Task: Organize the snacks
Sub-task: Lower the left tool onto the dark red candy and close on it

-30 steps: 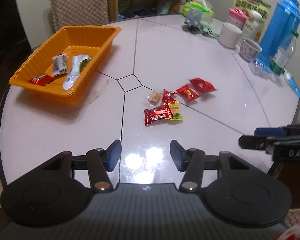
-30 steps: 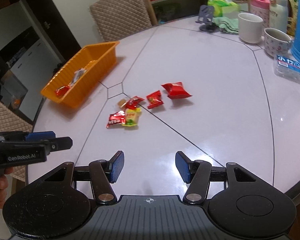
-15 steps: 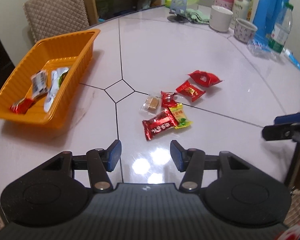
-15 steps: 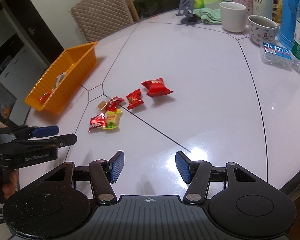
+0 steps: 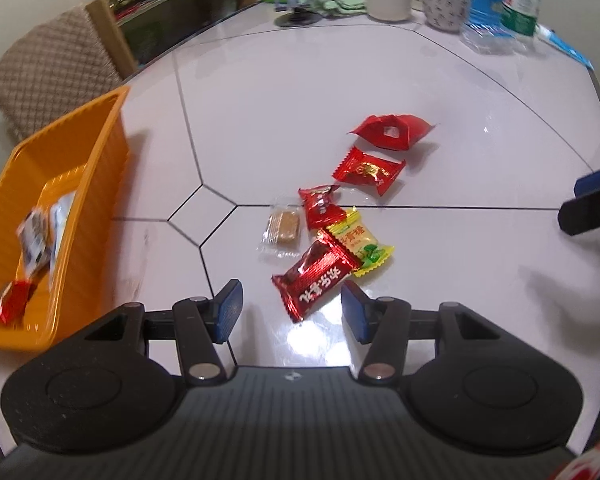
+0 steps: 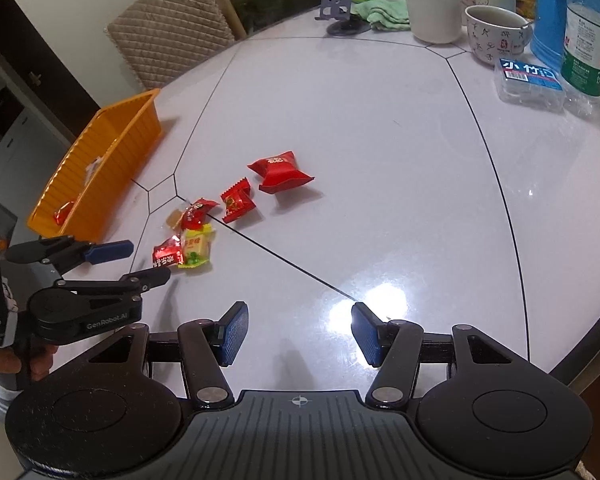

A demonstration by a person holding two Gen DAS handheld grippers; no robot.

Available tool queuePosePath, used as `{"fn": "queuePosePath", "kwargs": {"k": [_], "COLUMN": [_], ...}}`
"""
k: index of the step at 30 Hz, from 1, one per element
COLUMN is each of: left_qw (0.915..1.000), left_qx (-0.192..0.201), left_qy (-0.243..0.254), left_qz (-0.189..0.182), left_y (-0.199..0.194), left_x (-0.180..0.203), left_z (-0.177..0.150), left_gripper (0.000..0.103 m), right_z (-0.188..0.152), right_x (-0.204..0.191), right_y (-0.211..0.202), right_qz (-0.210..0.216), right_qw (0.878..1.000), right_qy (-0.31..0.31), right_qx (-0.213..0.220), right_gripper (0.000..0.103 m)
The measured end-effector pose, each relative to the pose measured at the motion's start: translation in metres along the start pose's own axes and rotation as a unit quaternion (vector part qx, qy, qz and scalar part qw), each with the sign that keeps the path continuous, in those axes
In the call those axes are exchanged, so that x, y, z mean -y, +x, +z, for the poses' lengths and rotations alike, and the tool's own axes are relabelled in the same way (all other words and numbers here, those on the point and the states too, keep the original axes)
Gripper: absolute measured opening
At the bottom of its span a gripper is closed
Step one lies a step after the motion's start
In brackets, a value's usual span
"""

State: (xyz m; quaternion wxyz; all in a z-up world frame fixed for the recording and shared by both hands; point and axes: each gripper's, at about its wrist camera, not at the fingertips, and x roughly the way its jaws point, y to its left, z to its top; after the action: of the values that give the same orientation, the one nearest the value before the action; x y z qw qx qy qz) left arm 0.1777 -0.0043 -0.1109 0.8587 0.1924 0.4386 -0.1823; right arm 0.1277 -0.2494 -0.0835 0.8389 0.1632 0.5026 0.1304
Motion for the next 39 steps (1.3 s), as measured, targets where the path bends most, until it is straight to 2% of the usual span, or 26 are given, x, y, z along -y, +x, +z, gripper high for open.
{"fn": "queuePosePath", "kwargs": {"k": [10, 15, 19, 23, 26, 30, 33, 38, 39], "left_qw": [0.9996, 0.9991, 0.9971, 0.9940, 0.9950, 0.9953, 0.9966, 0.9962, 0.9961], "left_qx": [-0.002, -0.017, -0.037, -0.049, -0.040, -0.028, -0.026, -0.028, -0.029], "left_qy": [0.011, -0.009, -0.043, -0.073, -0.067, -0.064, -0.050, -0.045, -0.045], "left_qz": [-0.027, -0.038, -0.051, -0.066, -0.063, -0.067, -0.061, -0.069, -0.070], "left_y": [0.012, 0.014, 0.012, 0.006, 0.002, 0.004, 0.010, 0.013, 0.014], "left_x": [-0.002, -0.005, -0.010, -0.012, -0.009, -0.009, -0.006, -0.007, -0.007], "left_z": [0.009, 0.011, 0.008, 0.002, 0.001, 0.008, 0.012, 0.012, 0.011], "left_gripper": [0.048, 0.042, 0.028, 0.029, 0.039, 0.039, 0.038, 0.024, 0.024], "right_z": [0.004, 0.005, 0.005, 0.006, 0.006, 0.006, 0.006, 0.006, 0.006], "right_x": [0.000, -0.001, -0.001, 0.000, 0.001, 0.000, 0.000, 0.004, 0.005], "right_y": [0.005, 0.006, 0.008, 0.009, 0.010, 0.012, 0.012, 0.013, 0.013], "right_qz": [-0.004, -0.005, -0.006, -0.007, -0.008, -0.007, -0.008, -0.010, -0.011], "right_qw": [1.000, 1.000, 1.000, 1.000, 1.000, 1.000, 1.000, 1.000, 1.000], "right_qy": [0.009, 0.007, 0.009, 0.012, 0.012, 0.012, 0.011, 0.016, 0.017], "right_qx": [-0.003, -0.005, -0.007, -0.007, -0.008, -0.010, -0.011, -0.010, -0.009], "right_gripper": [0.057, 0.057, 0.057, 0.057, 0.057, 0.057, 0.057, 0.057, 0.057]}}
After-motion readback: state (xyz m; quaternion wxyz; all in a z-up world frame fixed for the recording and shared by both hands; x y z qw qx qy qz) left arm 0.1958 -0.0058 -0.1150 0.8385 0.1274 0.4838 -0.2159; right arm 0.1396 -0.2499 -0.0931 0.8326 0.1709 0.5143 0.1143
